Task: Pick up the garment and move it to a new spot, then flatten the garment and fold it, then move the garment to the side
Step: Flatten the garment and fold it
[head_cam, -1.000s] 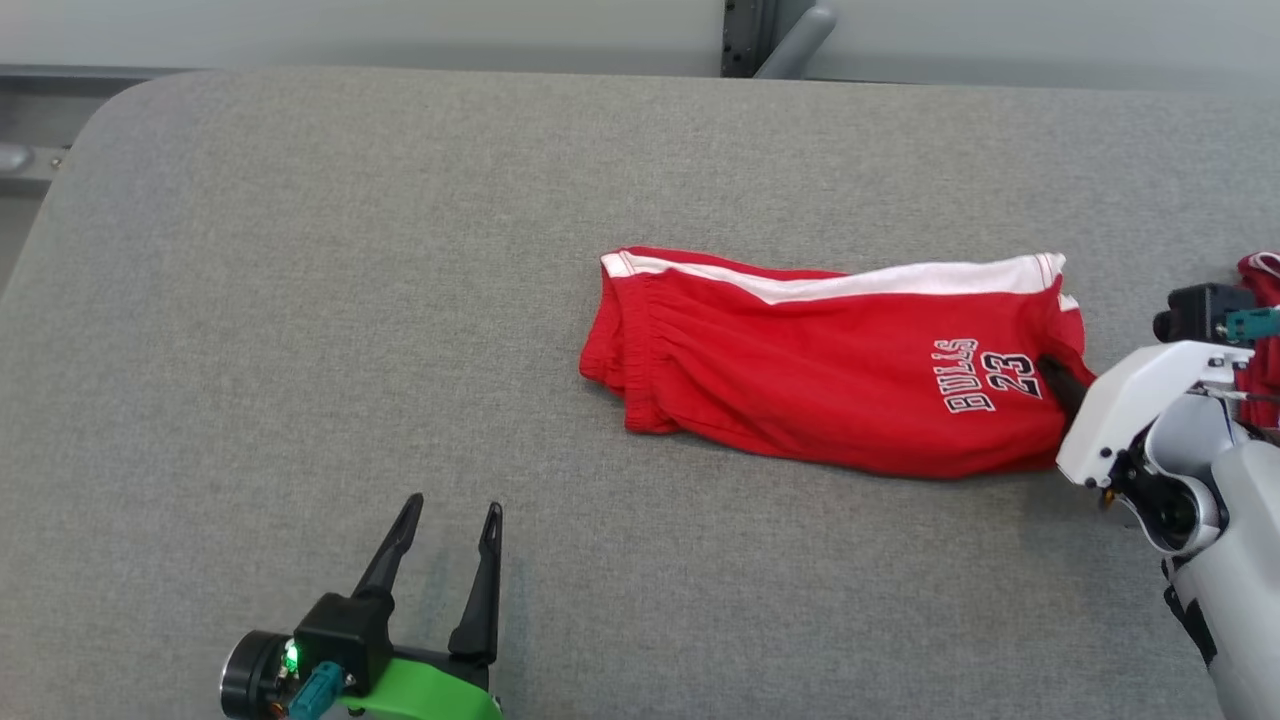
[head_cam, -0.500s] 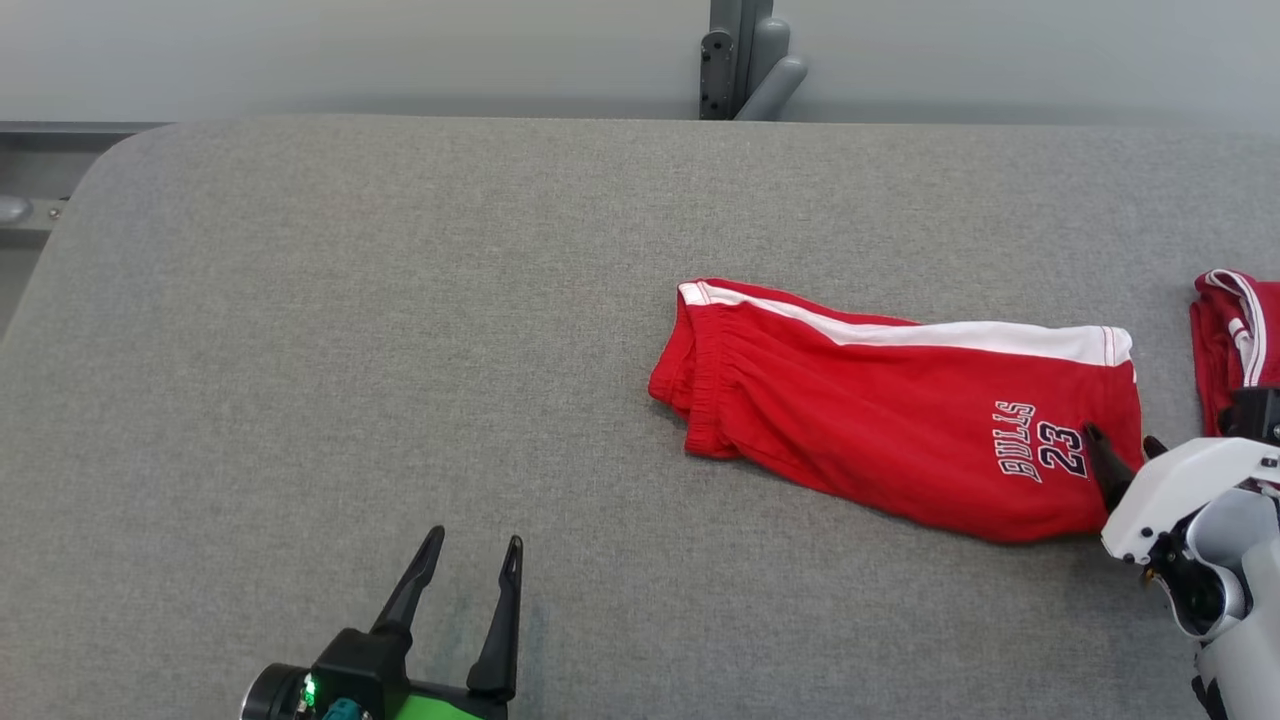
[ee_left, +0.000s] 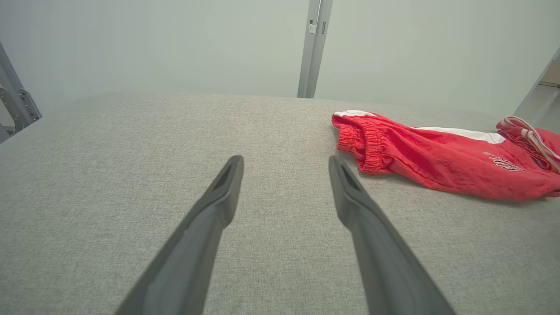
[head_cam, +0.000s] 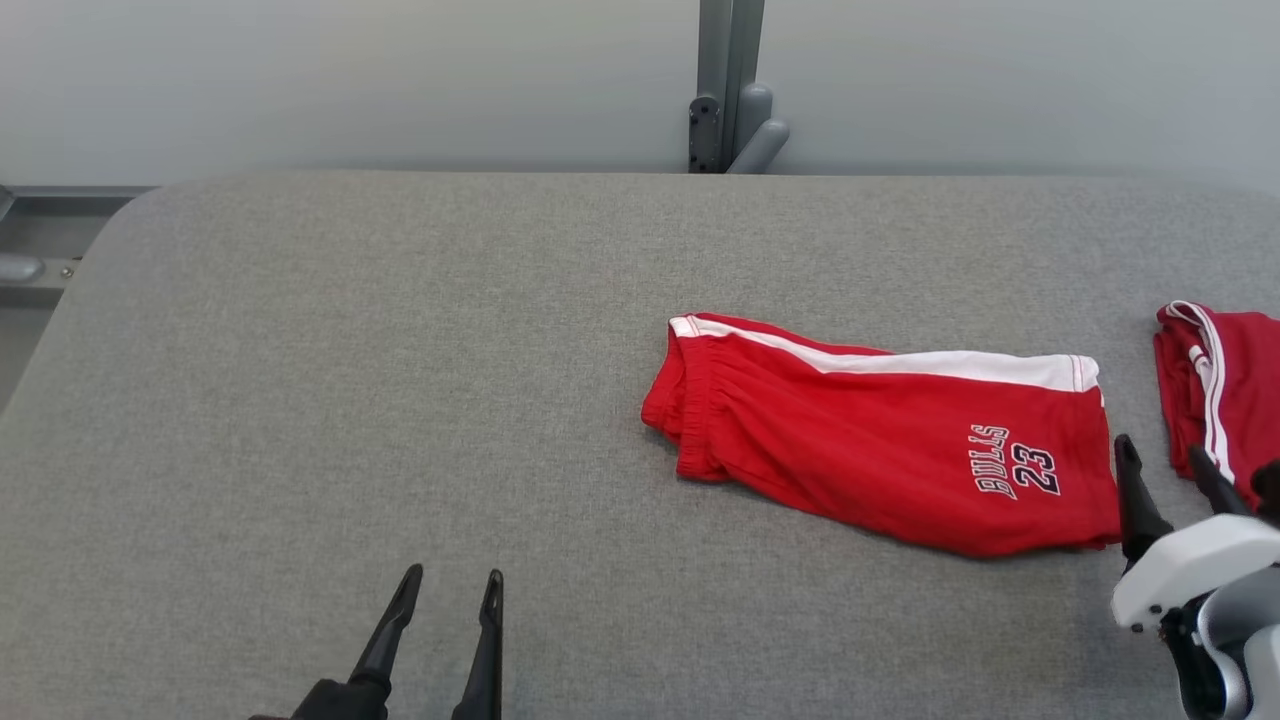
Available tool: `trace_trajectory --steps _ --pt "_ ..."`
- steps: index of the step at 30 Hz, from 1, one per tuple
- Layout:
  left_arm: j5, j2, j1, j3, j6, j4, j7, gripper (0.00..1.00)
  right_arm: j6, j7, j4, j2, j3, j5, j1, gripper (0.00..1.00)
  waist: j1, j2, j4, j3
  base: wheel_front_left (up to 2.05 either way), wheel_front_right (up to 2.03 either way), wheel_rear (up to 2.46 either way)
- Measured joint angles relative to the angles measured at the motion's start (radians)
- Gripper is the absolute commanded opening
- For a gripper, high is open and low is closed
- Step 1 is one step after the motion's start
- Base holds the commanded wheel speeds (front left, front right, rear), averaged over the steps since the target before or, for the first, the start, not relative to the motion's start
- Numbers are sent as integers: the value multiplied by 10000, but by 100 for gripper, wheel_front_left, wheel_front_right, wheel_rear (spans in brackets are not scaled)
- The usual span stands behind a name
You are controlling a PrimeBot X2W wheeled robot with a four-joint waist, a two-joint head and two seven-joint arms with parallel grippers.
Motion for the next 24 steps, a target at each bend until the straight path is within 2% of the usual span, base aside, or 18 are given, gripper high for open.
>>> trace_trajectory --steps 4,10,18,24 --pt "65 -151 360 476 -146 40 0 100 4 -593 -803 297 36 -485 807 100 0 0 -156 -227 0 0 0" --pt "307 -353 455 800 -441 113 -2 100 6 -454 -880 470 -174 -508 918 100 0 0 -390 -248 0 0 0" --pt "690 -594 247 1172 -853 130 -2 100 0 230 -98 368 -654 -451 -358 100 0 0 -334 353 0 0 0" --pt "844 -696 -6 1519 -959 90 -2 100 4 368 1202 330 -732 -445 -1378 100 1 0 -170 1127 0 0 0"
